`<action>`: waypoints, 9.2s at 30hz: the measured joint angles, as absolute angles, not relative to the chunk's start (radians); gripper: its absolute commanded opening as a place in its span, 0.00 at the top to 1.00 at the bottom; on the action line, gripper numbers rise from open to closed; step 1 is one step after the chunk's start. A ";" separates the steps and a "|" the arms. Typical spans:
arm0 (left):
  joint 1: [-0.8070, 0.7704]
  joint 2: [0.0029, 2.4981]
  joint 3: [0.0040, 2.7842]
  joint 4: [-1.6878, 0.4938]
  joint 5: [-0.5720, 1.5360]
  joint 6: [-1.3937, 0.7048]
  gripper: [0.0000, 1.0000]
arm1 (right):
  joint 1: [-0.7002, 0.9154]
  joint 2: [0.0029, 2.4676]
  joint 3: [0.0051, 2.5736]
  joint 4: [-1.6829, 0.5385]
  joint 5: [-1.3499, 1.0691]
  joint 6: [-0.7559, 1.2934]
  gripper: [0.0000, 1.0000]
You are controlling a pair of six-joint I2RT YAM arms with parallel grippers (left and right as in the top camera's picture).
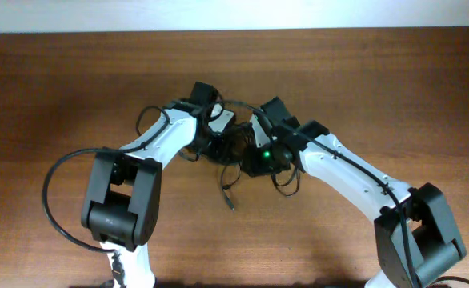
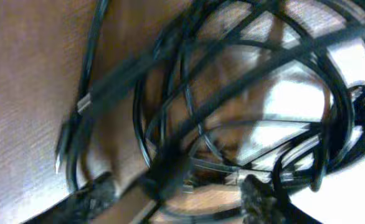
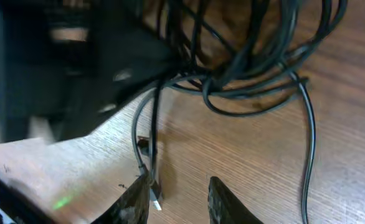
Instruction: Untangle cables
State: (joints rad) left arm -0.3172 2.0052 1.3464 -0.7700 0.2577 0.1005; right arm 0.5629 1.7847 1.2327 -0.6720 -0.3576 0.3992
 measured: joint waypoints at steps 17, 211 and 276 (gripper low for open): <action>-0.326 1.916 1.442 -0.913 0.348 0.019 0.34 | 0.333 1.785 1.199 -0.639 -0.358 0.414 0.60; -0.221 2.017 1.303 -0.631 0.434 -0.020 0.29 | 0.107 1.520 0.525 -0.206 -0.834 0.679 0.83; -0.221 2.017 1.303 -0.623 0.422 -0.020 0.30 | 0.611 1.800 0.921 -0.116 -0.467 0.288 0.42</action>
State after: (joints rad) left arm -0.2211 2.0171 1.3025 -0.6231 0.4225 -0.0200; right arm 0.6106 1.8004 0.9215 -0.1162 -0.4675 0.2882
